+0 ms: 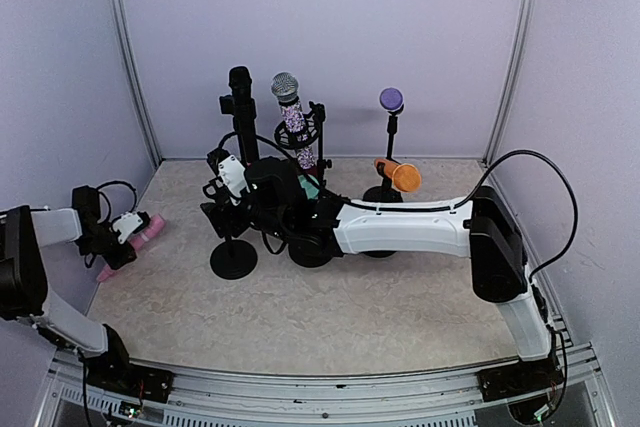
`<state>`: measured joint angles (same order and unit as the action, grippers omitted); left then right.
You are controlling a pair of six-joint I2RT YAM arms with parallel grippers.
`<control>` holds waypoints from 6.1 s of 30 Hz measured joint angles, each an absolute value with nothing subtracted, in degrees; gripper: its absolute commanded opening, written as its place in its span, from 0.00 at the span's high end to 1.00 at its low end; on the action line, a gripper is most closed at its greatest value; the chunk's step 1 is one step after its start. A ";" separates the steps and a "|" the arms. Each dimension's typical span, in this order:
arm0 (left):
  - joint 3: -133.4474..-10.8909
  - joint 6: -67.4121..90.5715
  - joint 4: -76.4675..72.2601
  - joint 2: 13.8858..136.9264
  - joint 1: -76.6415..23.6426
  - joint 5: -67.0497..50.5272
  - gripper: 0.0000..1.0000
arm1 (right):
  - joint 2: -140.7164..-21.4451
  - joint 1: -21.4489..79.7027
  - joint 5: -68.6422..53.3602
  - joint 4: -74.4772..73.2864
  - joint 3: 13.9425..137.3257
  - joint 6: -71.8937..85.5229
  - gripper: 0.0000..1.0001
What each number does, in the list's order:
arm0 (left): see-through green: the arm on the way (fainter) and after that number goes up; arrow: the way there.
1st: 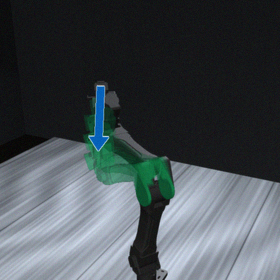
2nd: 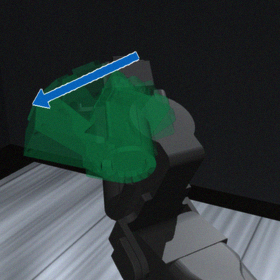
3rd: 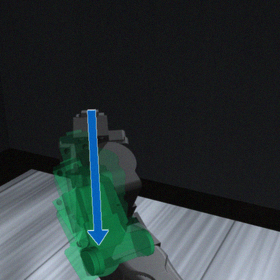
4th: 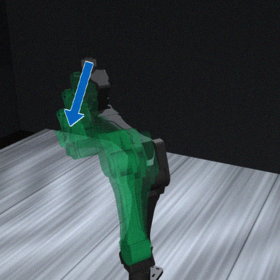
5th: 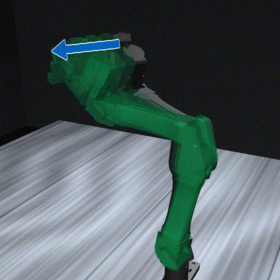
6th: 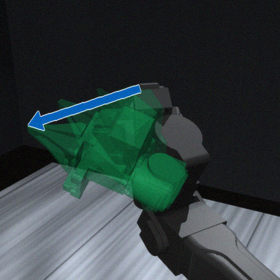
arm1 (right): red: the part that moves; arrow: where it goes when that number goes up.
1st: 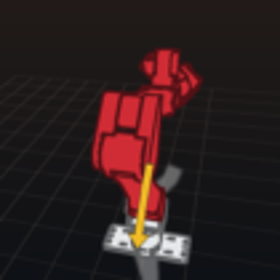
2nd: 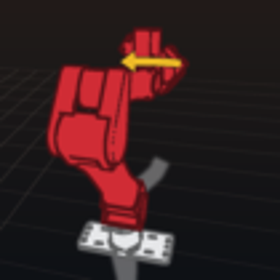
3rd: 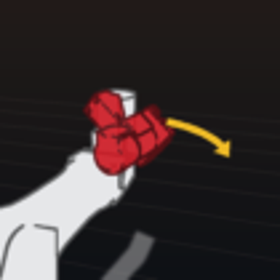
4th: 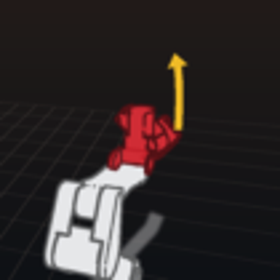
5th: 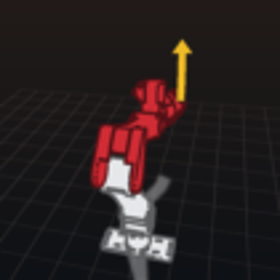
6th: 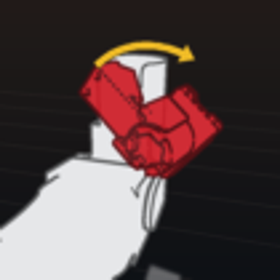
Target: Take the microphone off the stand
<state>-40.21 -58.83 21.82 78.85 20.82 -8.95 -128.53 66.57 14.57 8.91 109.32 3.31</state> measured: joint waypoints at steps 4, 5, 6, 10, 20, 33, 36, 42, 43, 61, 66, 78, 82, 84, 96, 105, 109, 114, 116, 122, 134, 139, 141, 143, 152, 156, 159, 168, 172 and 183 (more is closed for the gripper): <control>-37.17 -58.85 17.45 81.56 20.93 -4.86 0.57 | -132.11 65.89 15.20 6.72 112.38 2.17 0.14; -36.56 -58.94 16.71 82.11 20.93 -4.08 0.54 | -132.81 65.76 15.31 6.28 113.16 1.91 0.15; -36.07 -58.98 15.97 82.59 20.93 -3.75 0.50 | -133.49 65.54 15.33 6.15 114.08 1.67 0.17; -36.05 -59.00 13.52 82.83 20.97 -2.94 0.40 | -136.05 65.01 15.55 5.96 118.04 1.08 0.22; -36.62 -60.31 18.17 80.71 21.08 -7.66 0.05 | -141.14 64.58 15.70 7.40 123.24 -1.54 0.52; -47.62 -56.27 33.95 74.98 14.81 -18.52 0.01 | -141.29 65.89 15.99 11.27 121.60 -4.84 0.99; -49.65 -54.24 35.62 73.80 11.22 -19.90 0.01 | -138.10 66.32 16.10 12.64 116.77 -5.26 1.00; -51.18 -51.68 37.41 72.36 6.81 -20.75 0.01 | -126.21 67.51 16.08 14.02 103.42 -4.86 1.00; -51.18 -51.40 37.58 72.27 6.48 -20.73 0.01 | -124.55 67.59 16.14 14.31 102.13 -4.75 1.00; -39.29 -55.75 31.94 74.32 5.58 -10.57 0.01 | -90.43 72.42 23.09 15.94 69.04 -0.45 1.00; -37.89 -57.06 29.98 75.09 5.58 -8.62 0.01 | -81.49 72.97 27.46 13.10 62.98 1.80 1.00; -35.33 -59.09 23.22 77.32 5.63 -3.14 0.01 | -66.61 67.61 37.80 5.78 55.42 2.72 1.00; -35.51 -58.94 23.31 77.28 5.63 -3.01 0.01 | -63.46 61.21 39.24 3.81 53.30 2.44 1.00; -36.16 -58.48 24.36 77.12 5.63 -3.22 0.01 | -62.06 57.28 39.31 3.27 52.29 2.09 1.00; -53.30 -51.27 33.52 72.20 5.58 -14.39 0.01 | -65.04 34.13 32.80 4.97 51.86 -0.05 1.00; -52.86 -50.98 38.02 69.47 5.15 -18.28 0.01 | -67.24 25.87 26.24 7.18 53.30 0.40 1.00; -52.88 -50.78 39.38 69.43 4.84 -19.59 0.01 | -70.11 20.71 23.73 8.25 54.78 0.84 1.00; -52.93 -50.57 40.77 68.71 4.25 -21.34 0.01 | -74.22 15.49 20.21 10.39 56.80 1.87 1.00; -52.93 -50.54 41.10 68.20 3.92 -21.80 0.01 | -75.92 13.76 18.68 11.25 58.11 2.46 1.00; -52.93 -50.35 42.00 67.70 3.03 -22.50 0.01 | -82.17 11.68 16.05 15.86 61.25 3.20 1.00; -52.97 -50.33 43.24 66.59 2.46 -23.83 0.01 | -86.65 11.11 14.13 20.73 62.52 5.43 0.19; -53.04 -49.98 43.53 66.59 1.48 -24.47 0.01 | -84.93 10.98 13.52 19.27 62.48 5.98 0.05; -53.39 -49.67 43.90 66.59 1.06 -24.93 0.01 | -82.67 10.96 12.97 18.17 62.48 6.11 0.05; -53.91 -49.36 44.05 66.59 0.78 -25.41 0.01 | -79.81 10.96 12.36 17.06 62.50 6.24 0.05; -55.96 -47.55 44.14 67.31 0.32 -28.05 0.01 | -67.37 13.30 7.64 13.17 64.45 6.76 0.09; -56.53 -46.48 44.12 67.99 0.25 -28.88 0.01 | -66.00 24.34 7.70 11.77 64.40 5.30 0.07; -57.19 -45.56 43.77 68.66 0.25 -29.65 0.01 | -66.22 37.01 9.43 11.92 62.37 3.27 0.03; -57.80 -43.62 43.24 69.21 0.21 -31.68 0.01 | -77.34 59.77 18.37 16.14 58.59 -5.30 0.00; -57.95 -43.24 42.98 69.34 0.21 -32.58 0.01 | -83.40 62.65 19.86 17.93 58.54 -7.09 0.00; -58.35 -39.27 40.53 72.14 -1.10 -35.46 0.01 | -98.67 62.85 23.64 19.84 70.35 -8.51 0.20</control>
